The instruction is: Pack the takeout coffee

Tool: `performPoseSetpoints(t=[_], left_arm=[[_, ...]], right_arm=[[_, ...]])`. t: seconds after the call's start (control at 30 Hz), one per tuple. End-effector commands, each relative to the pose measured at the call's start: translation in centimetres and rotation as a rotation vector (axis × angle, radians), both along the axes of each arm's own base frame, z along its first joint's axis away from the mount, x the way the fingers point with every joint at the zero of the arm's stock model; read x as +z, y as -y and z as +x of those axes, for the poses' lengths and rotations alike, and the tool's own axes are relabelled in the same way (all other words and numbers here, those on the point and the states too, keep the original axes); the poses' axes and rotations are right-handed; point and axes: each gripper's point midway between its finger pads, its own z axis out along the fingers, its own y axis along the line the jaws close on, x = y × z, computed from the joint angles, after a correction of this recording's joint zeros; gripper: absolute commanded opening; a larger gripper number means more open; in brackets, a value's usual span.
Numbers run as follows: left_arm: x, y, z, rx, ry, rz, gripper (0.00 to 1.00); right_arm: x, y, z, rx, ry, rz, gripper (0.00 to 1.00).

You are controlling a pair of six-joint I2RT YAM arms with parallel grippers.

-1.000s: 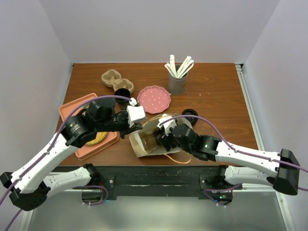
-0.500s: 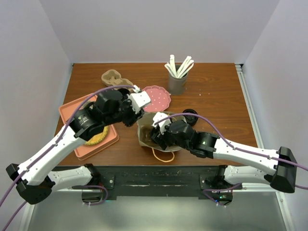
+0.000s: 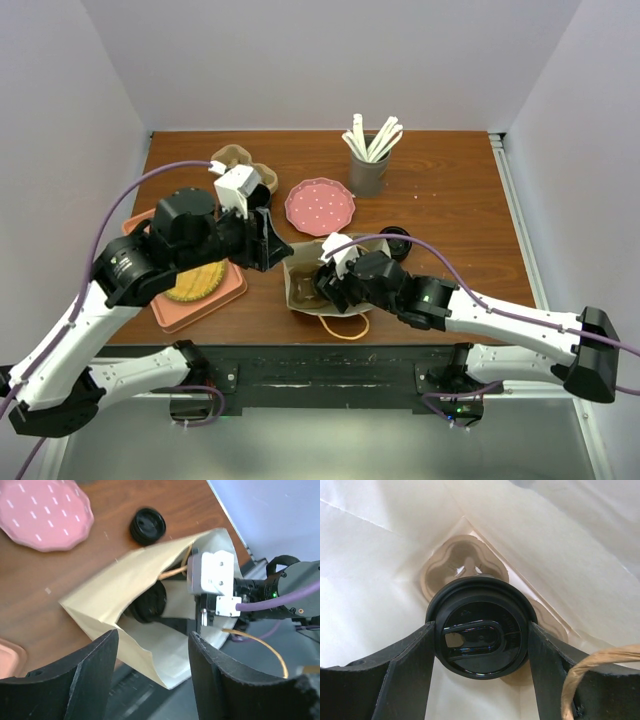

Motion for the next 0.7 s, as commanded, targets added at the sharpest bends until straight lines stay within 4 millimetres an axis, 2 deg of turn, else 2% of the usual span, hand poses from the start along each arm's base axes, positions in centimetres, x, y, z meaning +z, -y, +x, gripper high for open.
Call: performPoseSetpoints(t=[0.0, 0.17, 0.23, 0.5, 0.67], left_arm=[[-1.9, 1.5, -1.7, 0.012, -0.222, -0.072, 0.63], [-5.0, 2.1, -1.2, 0.022, -0.305, 0.013, 0.56], [-5.7, 1.6, -0.9, 0.042, -0.313, 0.058, 0.55], [-4.7, 0.1, 0.0, 0.092, -0.256, 0.131, 0.57], [-6.0, -0.2, -0.1, 0.085, -0.254, 0.163, 0.56]], right_arm=[[0.9, 0.0, 0.3, -0.035, 0.016, 0.039, 0.47], [0.9, -0.1, 0.3, -0.038, 0.007, 0.054, 0.47], [1.1, -0.1, 0.3, -0.039, 0.012, 0.055, 0.47], [1.0, 0.6, 0.3, -0.047, 0.017, 0.035, 0.47], [0.7, 0.6, 0.1, -0.043, 0.013, 0.034, 0.47]])
